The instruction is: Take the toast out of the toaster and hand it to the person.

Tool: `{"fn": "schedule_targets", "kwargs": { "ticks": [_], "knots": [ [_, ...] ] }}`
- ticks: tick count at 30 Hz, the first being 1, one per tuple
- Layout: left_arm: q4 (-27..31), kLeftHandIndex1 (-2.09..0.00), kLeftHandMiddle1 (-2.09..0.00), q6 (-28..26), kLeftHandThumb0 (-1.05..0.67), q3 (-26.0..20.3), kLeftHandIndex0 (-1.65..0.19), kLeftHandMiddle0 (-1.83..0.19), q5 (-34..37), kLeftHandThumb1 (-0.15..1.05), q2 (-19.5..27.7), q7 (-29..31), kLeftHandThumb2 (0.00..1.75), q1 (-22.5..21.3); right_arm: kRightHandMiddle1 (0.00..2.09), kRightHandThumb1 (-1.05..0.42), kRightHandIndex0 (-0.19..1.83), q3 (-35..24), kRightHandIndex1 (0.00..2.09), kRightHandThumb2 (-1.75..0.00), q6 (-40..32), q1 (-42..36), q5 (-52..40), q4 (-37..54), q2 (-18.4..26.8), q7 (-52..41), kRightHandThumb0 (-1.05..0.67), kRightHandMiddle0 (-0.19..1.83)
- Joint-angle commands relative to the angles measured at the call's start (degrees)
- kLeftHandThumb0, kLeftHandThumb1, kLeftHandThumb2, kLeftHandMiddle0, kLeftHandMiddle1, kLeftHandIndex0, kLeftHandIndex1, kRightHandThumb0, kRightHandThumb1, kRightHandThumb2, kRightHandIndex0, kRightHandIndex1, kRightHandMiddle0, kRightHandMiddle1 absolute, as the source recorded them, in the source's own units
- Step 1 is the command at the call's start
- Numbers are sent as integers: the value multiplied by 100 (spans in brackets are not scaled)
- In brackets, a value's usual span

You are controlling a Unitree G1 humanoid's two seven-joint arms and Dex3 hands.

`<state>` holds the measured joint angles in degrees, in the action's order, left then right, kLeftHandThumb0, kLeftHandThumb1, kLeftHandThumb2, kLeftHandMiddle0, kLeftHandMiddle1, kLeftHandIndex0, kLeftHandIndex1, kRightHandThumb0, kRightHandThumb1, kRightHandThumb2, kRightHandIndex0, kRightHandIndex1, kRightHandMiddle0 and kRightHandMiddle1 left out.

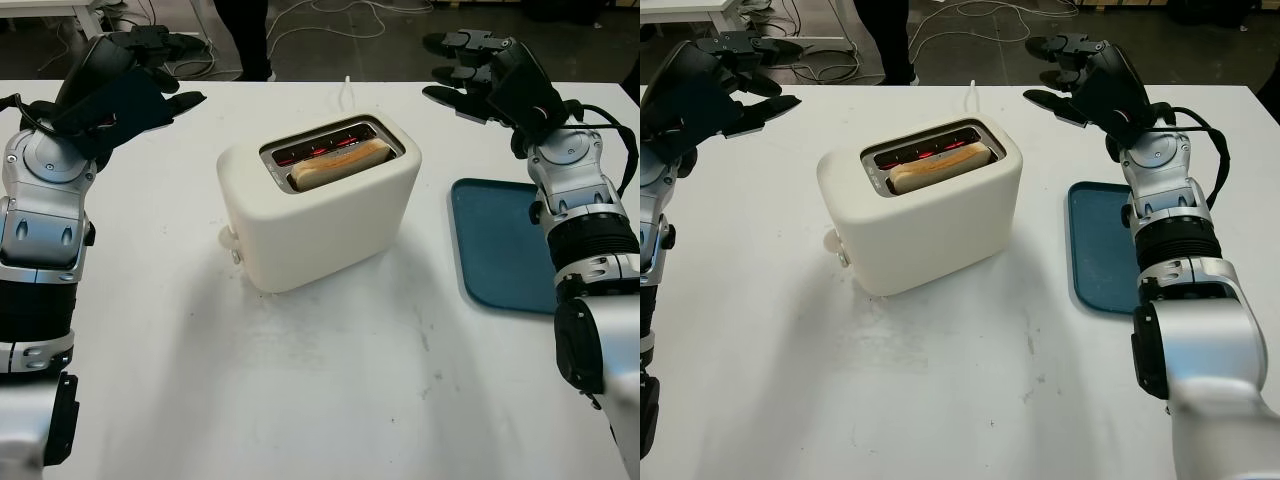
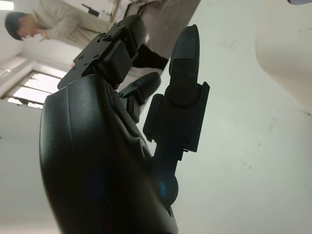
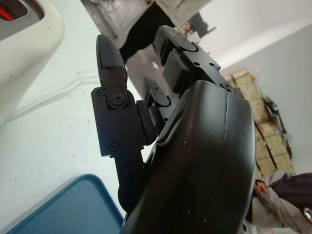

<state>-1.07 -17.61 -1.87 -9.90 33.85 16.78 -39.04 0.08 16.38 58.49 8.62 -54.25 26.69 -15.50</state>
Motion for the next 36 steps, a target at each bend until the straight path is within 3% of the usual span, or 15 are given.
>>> {"fn": "schedule_targets", "kwargs": {
  "ticks": [1, 8, 17, 21, 27, 36],
  "knots": [
    [70, -23, -103, 58, -48, 44, -56, -25, -98, 92, 75, 49, 23, 13, 1, -92, 62, -12, 7, -10, 109, 75, -38, 1, 6, -11, -49, 61],
    [244, -21, -95, -291, -44, -4, -51, -23, -32, 92, -106, -49, 20, 30, 0, -92, 58, -15, 3, -12, -72, -59, -48, 308, 53, -65, -48, 58],
    [57, -27, -108, 166, -47, -75, -61, -42, -21, 92, -39, -32, 20, 94, 0, -92, 58, -44, 3, -12, -56, -138, -109, 430, 35, -120, -47, 57],
    [87, -26, -98, 72, -46, -85, -57, -28, -18, 92, -44, -19, 20, 77, 0, -92, 58, -42, 2, -13, -57, -232, -121, 580, 45, -124, -45, 57],
    [17, -25, -97, 140, -48, -104, -55, -27, -18, 92, -60, -75, 18, 51, 0, -92, 59, -74, 2, -13, -116, -261, -190, 686, 27, -159, -46, 57],
    [-131, -32, -111, 185, -48, -182, -49, -14, 102, 92, -125, -110, 18, 11, 0, -92, 59, -136, 2, -11, -143, -307, -221, 782, 10, -206, -48, 58]
  ]
}}
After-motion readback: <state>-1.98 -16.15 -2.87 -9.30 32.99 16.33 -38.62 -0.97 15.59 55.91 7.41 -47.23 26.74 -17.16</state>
